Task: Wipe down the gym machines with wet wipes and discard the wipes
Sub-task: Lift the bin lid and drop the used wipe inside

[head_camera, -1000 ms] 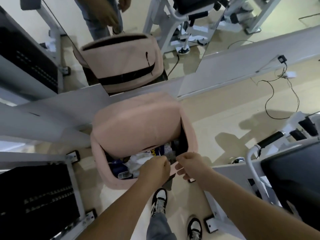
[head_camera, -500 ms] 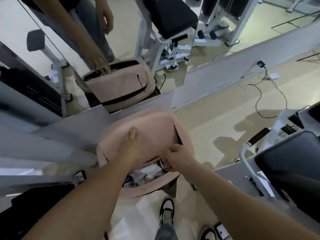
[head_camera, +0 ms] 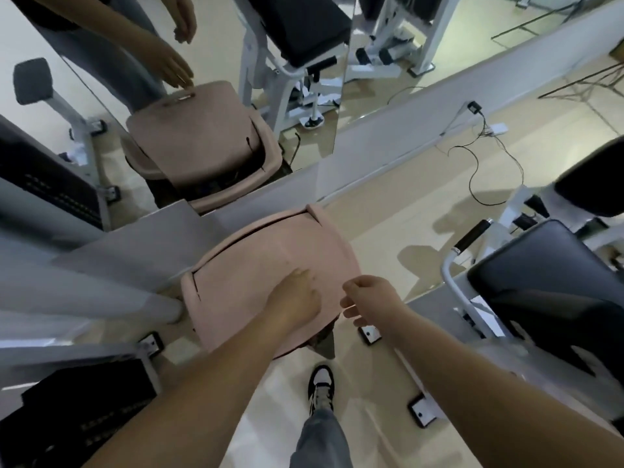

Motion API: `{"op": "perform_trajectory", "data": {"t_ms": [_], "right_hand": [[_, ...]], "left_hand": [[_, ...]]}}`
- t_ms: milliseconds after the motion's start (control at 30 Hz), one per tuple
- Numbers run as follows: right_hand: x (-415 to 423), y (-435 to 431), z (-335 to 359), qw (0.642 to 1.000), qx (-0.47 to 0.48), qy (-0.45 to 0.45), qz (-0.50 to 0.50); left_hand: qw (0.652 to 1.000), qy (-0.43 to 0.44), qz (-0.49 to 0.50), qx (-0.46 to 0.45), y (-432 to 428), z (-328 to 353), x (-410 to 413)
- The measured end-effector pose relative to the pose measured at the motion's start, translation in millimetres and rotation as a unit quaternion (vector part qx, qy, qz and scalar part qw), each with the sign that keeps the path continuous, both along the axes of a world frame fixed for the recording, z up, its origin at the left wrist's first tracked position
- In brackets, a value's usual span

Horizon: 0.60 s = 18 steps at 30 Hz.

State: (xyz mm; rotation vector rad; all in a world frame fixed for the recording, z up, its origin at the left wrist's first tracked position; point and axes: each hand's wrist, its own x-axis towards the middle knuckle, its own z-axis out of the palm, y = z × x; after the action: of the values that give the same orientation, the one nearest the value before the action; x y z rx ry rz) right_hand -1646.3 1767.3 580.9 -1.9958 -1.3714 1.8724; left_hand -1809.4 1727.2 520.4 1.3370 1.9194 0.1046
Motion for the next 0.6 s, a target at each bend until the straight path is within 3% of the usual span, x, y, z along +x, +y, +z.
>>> {"op": "perform_trajectory", "data": {"t_ms": [167,367,600], "right_hand": [[93,-36,39,0.997,0.029,0.008,-0.074],[246,-129,72,0.981,0.087,-0.019,-0.17],[439,-303,79,0.919,0.125,-0.04,-0.371]], "left_hand": [[0.992,-0.057,-0.052,0.104,-26,56,110],[0.964,-0.126,-0.199,0.124,-84,97,262],[0.916,-0.141,-0.356,0.116,-193,116,465]]}}
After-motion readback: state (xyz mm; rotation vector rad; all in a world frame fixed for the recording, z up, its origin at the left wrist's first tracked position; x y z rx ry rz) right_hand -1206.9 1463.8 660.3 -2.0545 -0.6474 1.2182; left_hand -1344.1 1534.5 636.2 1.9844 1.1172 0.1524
